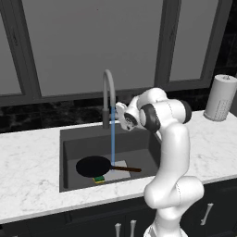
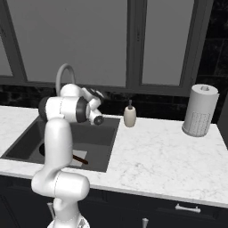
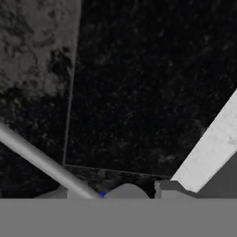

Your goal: Pick the pan and sponge and place them into the sink. Then turn on the water.

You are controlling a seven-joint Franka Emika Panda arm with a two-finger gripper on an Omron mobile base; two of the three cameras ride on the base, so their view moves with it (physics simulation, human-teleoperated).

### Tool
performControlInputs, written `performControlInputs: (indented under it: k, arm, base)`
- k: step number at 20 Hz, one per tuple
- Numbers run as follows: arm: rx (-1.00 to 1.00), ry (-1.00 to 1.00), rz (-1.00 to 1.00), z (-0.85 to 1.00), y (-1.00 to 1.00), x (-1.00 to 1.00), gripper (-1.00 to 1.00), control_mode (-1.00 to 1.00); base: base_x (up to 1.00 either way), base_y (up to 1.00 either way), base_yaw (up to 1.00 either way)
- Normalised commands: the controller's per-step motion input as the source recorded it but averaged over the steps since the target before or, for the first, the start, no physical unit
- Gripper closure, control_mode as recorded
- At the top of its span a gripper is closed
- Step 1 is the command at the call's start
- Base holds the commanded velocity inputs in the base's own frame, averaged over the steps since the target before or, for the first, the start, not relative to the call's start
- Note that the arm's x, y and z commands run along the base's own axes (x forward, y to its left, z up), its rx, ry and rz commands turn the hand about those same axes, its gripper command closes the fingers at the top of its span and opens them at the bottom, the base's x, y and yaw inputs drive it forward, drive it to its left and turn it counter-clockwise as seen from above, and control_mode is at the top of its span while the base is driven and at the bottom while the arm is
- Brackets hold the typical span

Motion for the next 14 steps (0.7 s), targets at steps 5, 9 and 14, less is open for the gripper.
performControlInputs:
  k: [5,9,14]
  arm:
    - [0.17,0.02,-0.22,-0.07,-0.11,0.0,1.0,-1.0]
    - [0.08,0.05,-0.04,-0.07,-0.06,0.0,1.0,-1.0]
    - [0.0,0.0,0.0,0.0,-0.02,0.0,1.0,-1.0]
  base:
    - [0.0,0.0,0.0]
    - [0.0,0.0,0.0]
    - [0.0,0.0,0.0]
